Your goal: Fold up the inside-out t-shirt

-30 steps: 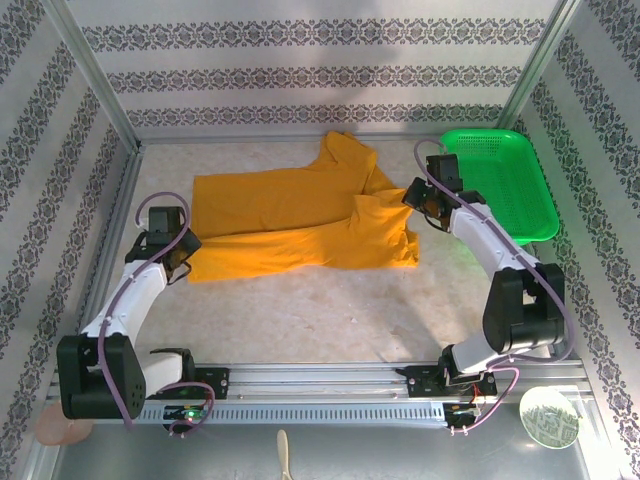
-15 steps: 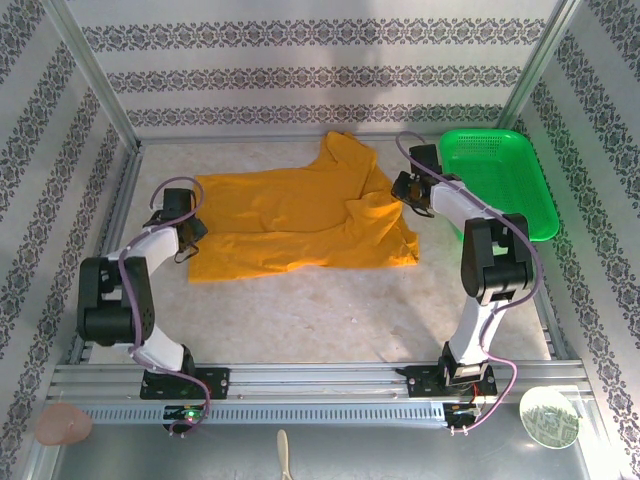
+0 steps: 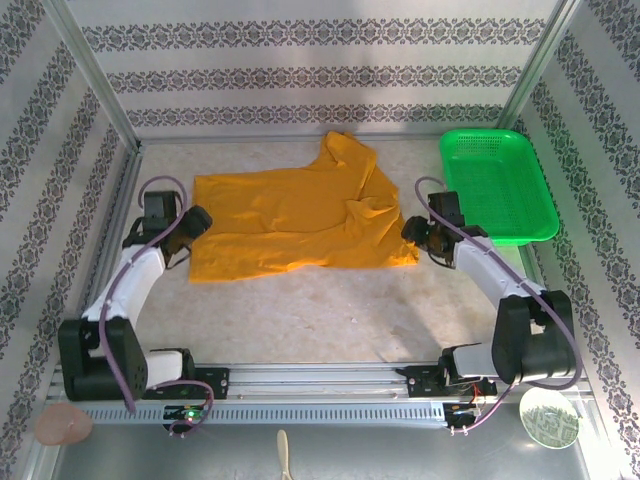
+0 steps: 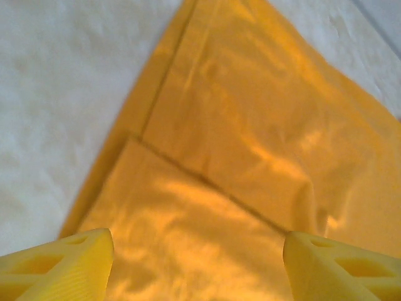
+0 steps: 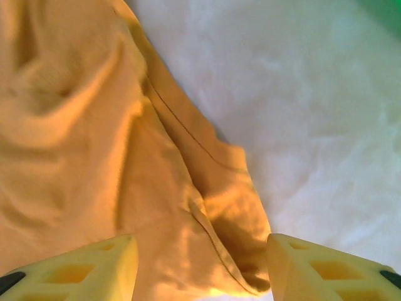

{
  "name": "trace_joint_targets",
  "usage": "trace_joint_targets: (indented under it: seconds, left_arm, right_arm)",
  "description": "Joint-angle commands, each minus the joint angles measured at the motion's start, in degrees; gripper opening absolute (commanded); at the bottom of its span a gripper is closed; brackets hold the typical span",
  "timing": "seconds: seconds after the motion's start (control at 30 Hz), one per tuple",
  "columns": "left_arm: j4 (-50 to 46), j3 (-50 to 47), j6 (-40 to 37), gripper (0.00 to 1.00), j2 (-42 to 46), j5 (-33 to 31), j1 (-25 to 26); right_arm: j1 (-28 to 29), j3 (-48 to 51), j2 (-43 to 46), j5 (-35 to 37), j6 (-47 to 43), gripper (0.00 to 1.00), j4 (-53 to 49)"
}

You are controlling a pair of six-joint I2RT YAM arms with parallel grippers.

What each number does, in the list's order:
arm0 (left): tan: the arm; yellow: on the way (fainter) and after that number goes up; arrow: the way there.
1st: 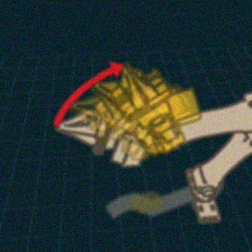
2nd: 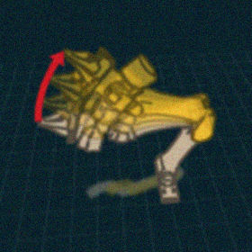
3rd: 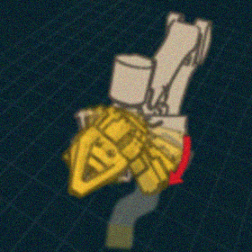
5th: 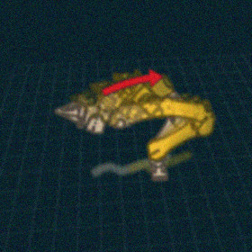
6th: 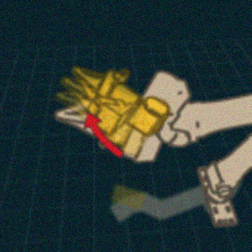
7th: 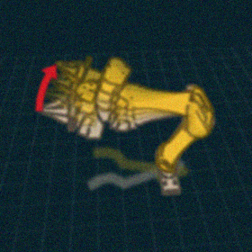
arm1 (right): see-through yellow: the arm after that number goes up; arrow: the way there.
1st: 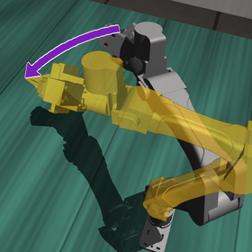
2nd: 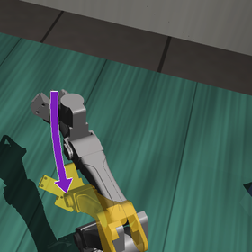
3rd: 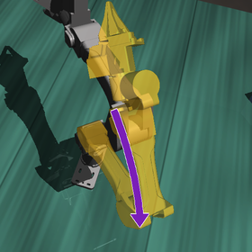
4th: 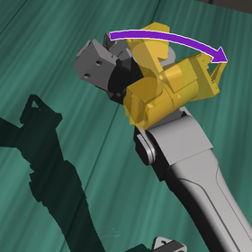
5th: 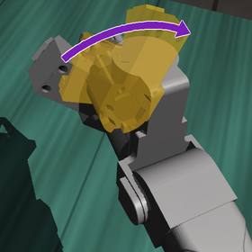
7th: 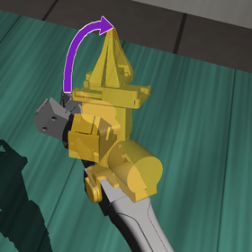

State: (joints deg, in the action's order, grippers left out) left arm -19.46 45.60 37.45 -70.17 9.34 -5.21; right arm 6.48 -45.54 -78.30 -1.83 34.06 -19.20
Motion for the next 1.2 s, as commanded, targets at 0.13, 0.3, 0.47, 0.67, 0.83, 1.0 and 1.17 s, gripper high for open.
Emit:
trace_joint_targets:
  seconds: [0.13, 0.3, 0.47, 0.67, 0.83, 1.0, 1.17]
  left_arm:
    - [-0.3, -10.06, 6.29, 0.72, 2.84, 9.9, 1.34]
    - [3.56, -11.38, 6.58, 0.72, -0.6, 11.31, 1.81]
    - [6.32, -11.89, 7.32, 0.72, -4.18, 10.55, 1.95]
    - [6.08, -12.54, 9.55, 0.73, -6.58, 3.75, 1.7]
    - [4.64, -10.71, 9.48, 0.73, -8.86, 0.42, 0.65]
    - [2.34, -7.87, 6.72, 0.74, -11.89, -1.73, -1.01]
    - [0.44, -5.75, 3.38, 0.73, -10.5, -0.45, -2.08]
  right_arm:
    - [0.42, 1.16, -6.07, -3.62, -3.42, 0.57, 3.82]
    - [0.75, 0.15, -9.54, -4.21, -4.2, 0.55, 4.79]
    - [1.08, 0.02, -12.12, -5.72, -3.96, 0.31, 5.93]
    - [0.27, 5.1, -4.31, -3.86, -3.03, 0.0, 5.93]
    - [-1.29, 8.7, 4.21, -1.34, -1.8, 0.0, -0.32]
    - [-2.64, 11.59, 10.24, 1.58, -1.19, 0.0, -4.92]
    - [-4.17, 13.44, 11.09, 0.8, -1.54, 0.0, -5.14]
